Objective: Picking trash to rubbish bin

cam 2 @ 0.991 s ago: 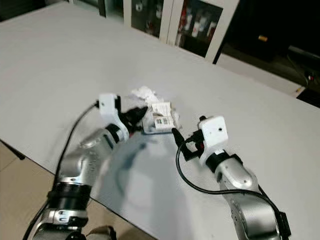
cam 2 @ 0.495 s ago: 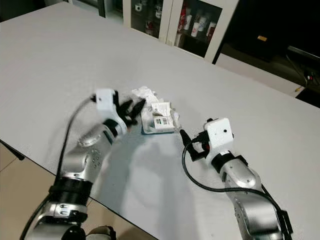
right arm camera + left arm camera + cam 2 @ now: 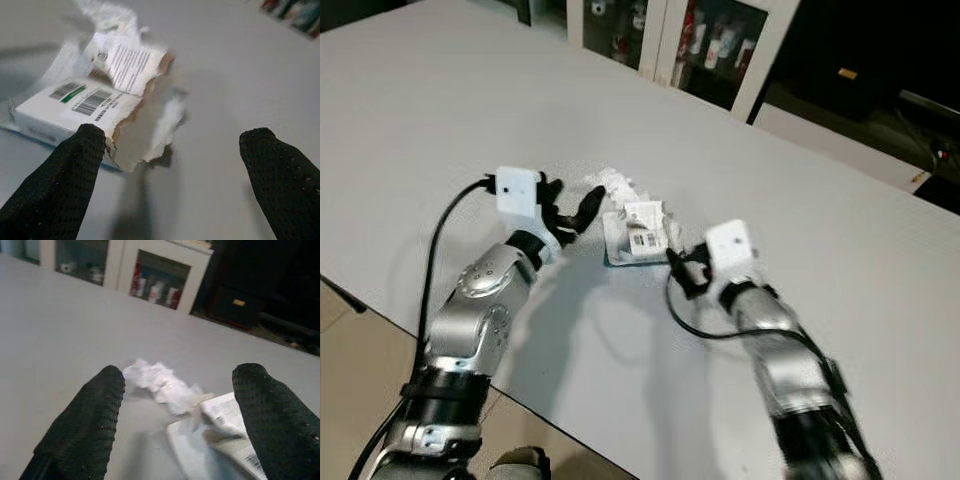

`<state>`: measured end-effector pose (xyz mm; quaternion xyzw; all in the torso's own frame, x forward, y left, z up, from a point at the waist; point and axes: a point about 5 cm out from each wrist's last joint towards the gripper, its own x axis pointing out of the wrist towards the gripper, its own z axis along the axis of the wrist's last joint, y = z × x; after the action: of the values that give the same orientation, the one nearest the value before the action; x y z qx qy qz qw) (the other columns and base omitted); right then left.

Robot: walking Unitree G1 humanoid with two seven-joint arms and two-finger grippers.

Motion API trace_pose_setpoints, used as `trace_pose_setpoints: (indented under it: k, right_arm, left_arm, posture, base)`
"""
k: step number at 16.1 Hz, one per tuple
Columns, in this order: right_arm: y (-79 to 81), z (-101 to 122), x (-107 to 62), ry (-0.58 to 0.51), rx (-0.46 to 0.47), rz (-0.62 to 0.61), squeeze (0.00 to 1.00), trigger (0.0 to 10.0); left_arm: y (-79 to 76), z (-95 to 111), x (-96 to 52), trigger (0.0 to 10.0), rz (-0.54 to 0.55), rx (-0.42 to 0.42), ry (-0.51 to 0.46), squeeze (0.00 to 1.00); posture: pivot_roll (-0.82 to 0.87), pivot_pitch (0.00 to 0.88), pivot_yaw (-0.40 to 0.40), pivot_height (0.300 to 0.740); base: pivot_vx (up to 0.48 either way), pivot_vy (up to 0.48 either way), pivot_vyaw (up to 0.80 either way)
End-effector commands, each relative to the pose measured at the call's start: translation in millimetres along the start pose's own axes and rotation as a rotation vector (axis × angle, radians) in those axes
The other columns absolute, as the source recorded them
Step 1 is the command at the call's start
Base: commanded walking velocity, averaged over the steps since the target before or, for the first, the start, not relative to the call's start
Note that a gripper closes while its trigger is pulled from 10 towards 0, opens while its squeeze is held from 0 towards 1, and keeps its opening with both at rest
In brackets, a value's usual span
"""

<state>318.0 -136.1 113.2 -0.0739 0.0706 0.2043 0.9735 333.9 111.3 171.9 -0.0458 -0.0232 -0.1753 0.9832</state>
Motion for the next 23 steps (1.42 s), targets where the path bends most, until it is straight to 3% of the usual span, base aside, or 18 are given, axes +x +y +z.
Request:
trace_pose_setpoints:
  k: [1,6,12,14,17,19,23]
  right_arm:
    - [2.2,-5,5.4,0.016,-0.008,0.025,0.0,10.0]
    - [23.2,-6,25.6,-0.005,0.03,0.106,0.0,10.0]
    - [31.1,-8,21.2,-0.04,0.04,0.15,0.0,10.0]
    - [32.7,-10,14.5,-0.048,0.024,0.185,0.0,10.0]
    - [13.3,-15,-0.1,-0.027,-0.027,0.181,0.0,10.0]
    - [-11.6,-16,-10.2,-0.013,-0.036,0.12,0.0,10.0]
    - [-45.8,-17,-8.7,0.0,-0.011,-0.04,0.0,10.0]
  left_arm:
    - [-4.1,0,-2.9,10.0,0.005,0.012,0.004,1.0]
    - [0.6,2,-5.9,10.0,0.054,0.042,0.014,1.0]
    - [-4.1,-2,-2.0,10.0,0.042,0.026,0.039,1.0]
    - [-6.7,-7,2.8,10.0,0.027,-0.025,0.061,1.0]
    - [-4.4,0,6.8,10.0,0.035,-0.024,0.041,1.0]
    - [-0.5,-1,5.3,10.0,0.046,-0.02,0.041,1.0]
    - [-1.6,-1,1.2,10.0,0.035,-0.016,0.052,1.0]
  posture:
    - [0.27,0.198,-0.171,0.74]
    - [0.29,0.211,-0.166,0.74]
    - [0.27,0.202,-0.16,0.74]
    - [0.26,0.194,-0.16,0.74]
    - [0.26,0.186,-0.163,0.74]
    - [0.26,0.189,-0.162,0.74]
    - [0.28,0.212,-0.156,0.74]
  base:
    - [0.0,0.0,0.0]
    - [0.0,0.0,0.0]
    - [0.0,0.0,0.0]
    - [0.0,0.0,0.0]
    - [0.0,0.0,0.0]
    - [0.0,0.0,0.0]
    - [0.0,0.0,0.0]
